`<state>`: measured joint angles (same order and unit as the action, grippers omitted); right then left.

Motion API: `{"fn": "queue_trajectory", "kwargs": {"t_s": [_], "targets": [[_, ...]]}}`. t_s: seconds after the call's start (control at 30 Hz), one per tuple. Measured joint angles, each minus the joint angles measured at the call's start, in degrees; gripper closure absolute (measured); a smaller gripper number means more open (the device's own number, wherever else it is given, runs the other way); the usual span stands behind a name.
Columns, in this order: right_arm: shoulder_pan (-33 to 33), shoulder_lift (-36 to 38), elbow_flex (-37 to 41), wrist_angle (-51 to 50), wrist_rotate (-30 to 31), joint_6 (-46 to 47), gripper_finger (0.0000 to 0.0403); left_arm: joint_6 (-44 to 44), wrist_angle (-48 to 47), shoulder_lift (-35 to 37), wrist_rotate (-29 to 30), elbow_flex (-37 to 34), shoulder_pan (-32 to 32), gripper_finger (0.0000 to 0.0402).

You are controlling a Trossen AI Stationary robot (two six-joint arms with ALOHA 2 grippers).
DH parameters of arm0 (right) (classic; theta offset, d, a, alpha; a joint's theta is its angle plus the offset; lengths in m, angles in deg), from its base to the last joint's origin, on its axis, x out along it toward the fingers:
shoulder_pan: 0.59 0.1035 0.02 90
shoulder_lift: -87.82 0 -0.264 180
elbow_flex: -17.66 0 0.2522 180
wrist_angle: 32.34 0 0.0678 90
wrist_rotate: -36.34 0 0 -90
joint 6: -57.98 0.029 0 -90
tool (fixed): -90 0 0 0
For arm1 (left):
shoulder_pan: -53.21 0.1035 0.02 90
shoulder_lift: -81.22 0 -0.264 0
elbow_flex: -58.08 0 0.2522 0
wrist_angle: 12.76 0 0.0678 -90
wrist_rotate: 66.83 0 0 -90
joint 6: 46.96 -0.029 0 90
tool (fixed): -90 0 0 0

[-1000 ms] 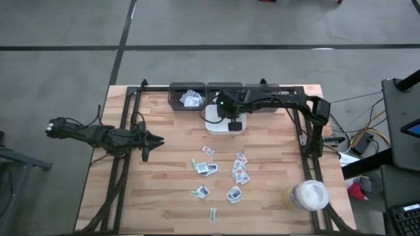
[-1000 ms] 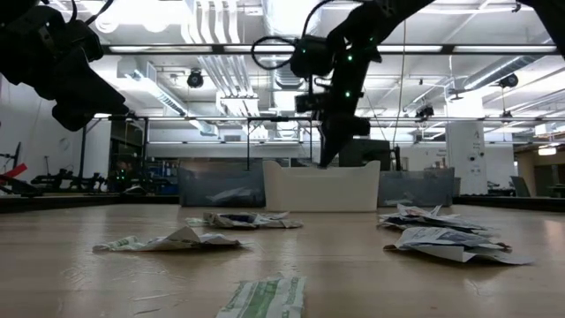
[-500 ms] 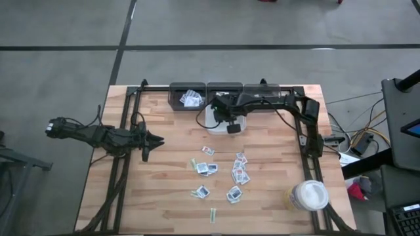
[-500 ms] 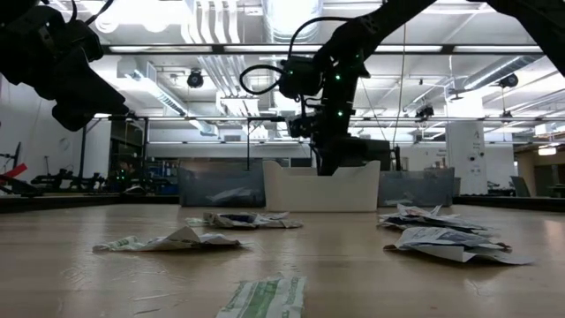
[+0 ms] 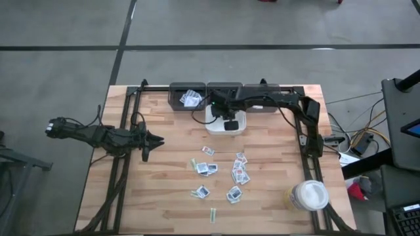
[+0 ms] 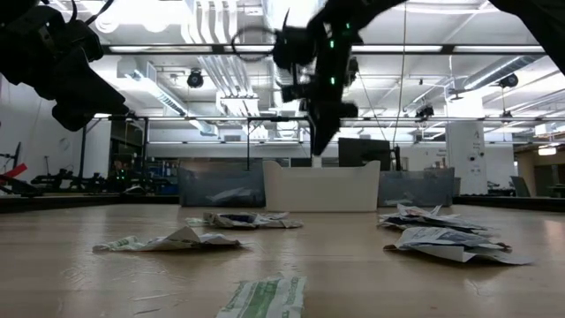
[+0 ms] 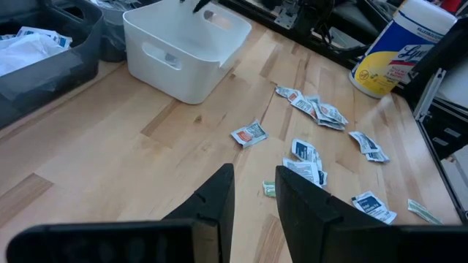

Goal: Pick & Place First Aid Supplies
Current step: Put the orange ointment pack into the white bin

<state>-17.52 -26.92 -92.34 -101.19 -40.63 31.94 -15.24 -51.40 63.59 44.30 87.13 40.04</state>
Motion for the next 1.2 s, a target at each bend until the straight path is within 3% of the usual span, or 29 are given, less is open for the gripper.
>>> {"fn": "queue_trajectory", "kwargs": {"t_s": [0.07, 0.23, 0.3, 0.53, 0.7, 0.93, 1.2], "targets": [[0.7, 0.1, -4.1, -5.4, -3.7, 3.3, 0.0301, 0.0, 0.0, 0.0, 0.0, 0.0, 0.0, 0.0307], [2.6, 0.2, -10.9, -11.2, -27.1, 7.4, 0.0303, 0.0, 0.0, 0.0, 0.0, 0.0, 0.0, 0.0307], [4.0, 0.2, -11.9, -12.2, -30.3, 9.7, 0.031, 0.0, 0.0, 0.0, 0.0, 0.0, 0.0, 0.0307], [8.8, 0.2, -9.6, -20.3, -31.1, 28.3, 0.0338, 0.0, 0.0, 0.0, 0.0, 0.0, 0.0, 0.0307], [13.0, 0.2, -3.4, -22.7, -31.1, 38.3, 0.0327, 0.0, 0.0, 0.0, 0.0, 0.0, 0.0, 0.0307], [18.1, 0.2, 4.3, -21.6, -31.1, 42.3, 0.0285, -1.5, -0.1, 0.0, 0.0, 0.0, 0.0, 0.0307], [22.4, 0.2, 9.0, -13.1, -29.6, 42.4, 0.0262, -3.2, -0.1, 0.0, 0.0, 0.0, 0.0, 0.0307]]}}
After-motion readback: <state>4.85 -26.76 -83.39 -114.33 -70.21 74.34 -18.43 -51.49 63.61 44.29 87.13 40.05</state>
